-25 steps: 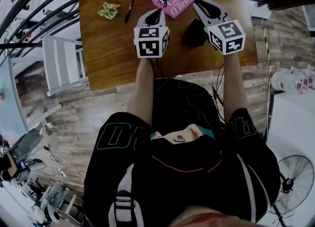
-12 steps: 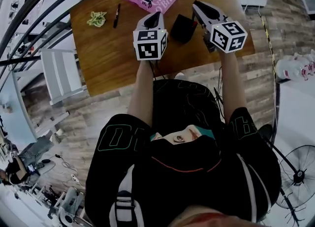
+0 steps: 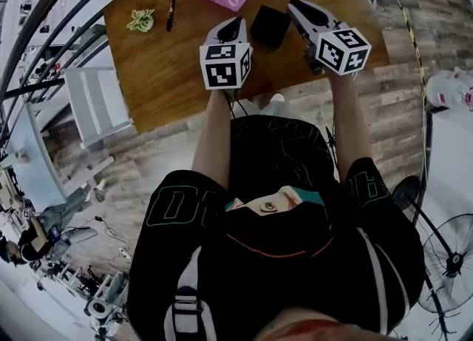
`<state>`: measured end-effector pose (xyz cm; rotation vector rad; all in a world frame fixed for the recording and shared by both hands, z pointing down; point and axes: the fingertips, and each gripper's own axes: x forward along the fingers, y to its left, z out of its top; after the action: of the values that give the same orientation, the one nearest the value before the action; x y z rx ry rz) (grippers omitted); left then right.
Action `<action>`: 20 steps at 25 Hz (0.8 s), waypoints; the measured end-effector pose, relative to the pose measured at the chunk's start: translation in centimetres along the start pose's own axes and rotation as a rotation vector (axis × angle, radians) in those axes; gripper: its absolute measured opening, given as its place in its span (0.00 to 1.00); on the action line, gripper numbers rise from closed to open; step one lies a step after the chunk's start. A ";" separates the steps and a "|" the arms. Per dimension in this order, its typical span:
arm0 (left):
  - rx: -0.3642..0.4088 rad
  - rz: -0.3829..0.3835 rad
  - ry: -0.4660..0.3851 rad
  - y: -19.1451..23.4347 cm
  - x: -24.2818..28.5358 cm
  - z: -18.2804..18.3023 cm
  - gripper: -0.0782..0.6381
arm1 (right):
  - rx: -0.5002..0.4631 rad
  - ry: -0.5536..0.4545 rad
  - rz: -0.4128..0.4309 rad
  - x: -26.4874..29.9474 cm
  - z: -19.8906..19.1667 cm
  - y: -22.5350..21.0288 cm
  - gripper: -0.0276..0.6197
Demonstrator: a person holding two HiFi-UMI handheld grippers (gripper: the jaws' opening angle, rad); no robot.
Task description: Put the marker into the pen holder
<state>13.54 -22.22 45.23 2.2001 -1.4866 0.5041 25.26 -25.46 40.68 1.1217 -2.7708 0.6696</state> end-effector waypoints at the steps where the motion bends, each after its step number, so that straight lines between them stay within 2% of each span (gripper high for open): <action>1: -0.001 -0.001 0.006 -0.2 -0.1 -0.3 0.12 | 0.006 0.003 0.003 -0.1 -0.4 0.0 0.15; 9: -0.041 0.010 0.058 -1.2 -0.4 -3.2 0.12 | 0.041 0.041 0.012 -1.0 -3.4 -0.1 0.15; 20: -0.064 0.054 0.099 -1.5 -1.8 -5.8 0.12 | 0.087 0.031 0.066 -1.8 -5.0 1.0 0.17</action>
<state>13.98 -17.17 48.90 2.0603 -1.4923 0.5663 25.45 -21.54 44.45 1.0299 -2.7882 0.8154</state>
